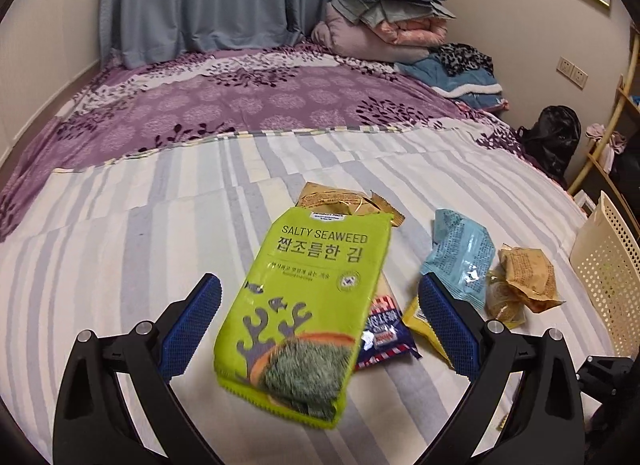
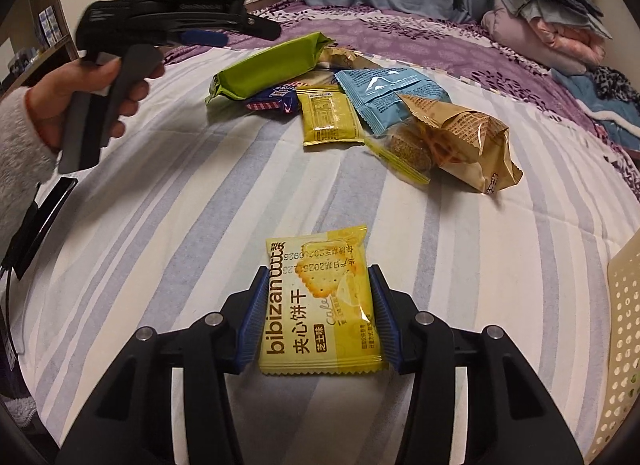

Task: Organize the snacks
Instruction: 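Grasp the green SALTY SEAWEED pack with the left tool, then lower the yellow packet into the basket with the right tool while the left tool carries the seaweed pack over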

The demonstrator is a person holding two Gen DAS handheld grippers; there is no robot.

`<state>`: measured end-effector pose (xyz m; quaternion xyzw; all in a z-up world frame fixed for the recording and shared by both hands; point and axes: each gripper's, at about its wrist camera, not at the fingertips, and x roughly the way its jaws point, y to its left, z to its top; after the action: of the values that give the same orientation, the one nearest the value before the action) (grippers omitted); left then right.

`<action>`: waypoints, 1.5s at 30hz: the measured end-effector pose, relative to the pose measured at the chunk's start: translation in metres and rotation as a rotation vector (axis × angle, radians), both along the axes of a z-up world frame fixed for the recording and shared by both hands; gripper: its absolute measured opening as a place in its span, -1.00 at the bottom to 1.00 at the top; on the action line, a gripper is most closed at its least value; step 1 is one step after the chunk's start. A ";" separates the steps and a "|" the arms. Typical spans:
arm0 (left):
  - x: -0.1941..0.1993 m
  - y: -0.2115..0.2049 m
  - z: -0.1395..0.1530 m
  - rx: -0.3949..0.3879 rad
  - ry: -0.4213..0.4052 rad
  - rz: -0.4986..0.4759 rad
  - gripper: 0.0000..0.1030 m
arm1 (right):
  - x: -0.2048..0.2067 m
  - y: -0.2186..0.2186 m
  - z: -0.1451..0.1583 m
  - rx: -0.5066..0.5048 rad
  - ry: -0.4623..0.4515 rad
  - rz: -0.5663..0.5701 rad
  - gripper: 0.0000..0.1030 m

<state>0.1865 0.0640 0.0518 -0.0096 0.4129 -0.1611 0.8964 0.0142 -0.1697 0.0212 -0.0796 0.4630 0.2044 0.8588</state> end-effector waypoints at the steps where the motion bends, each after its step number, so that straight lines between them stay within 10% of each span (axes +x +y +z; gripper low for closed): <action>1: 0.005 0.000 -0.004 0.003 0.011 -0.002 0.94 | 0.000 0.000 0.000 0.000 0.000 0.001 -0.04; 13: 0.035 0.002 -0.034 -0.004 0.117 -0.018 0.94 | 0.003 -0.001 0.000 0.016 0.005 0.005 -0.04; 20: 0.029 0.007 -0.035 -0.019 0.134 0.024 0.57 | 0.002 -0.004 0.003 0.021 -0.006 -0.006 -0.04; 45: -0.107 -0.050 0.084 -0.063 -0.118 0.052 0.55 | -0.055 -0.070 0.058 0.171 -0.135 -0.160 -0.05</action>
<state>0.0794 0.0143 0.1355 -0.0391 0.3535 -0.1512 0.9223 -0.0407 -0.2396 0.0796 0.0175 0.3901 0.1680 0.9052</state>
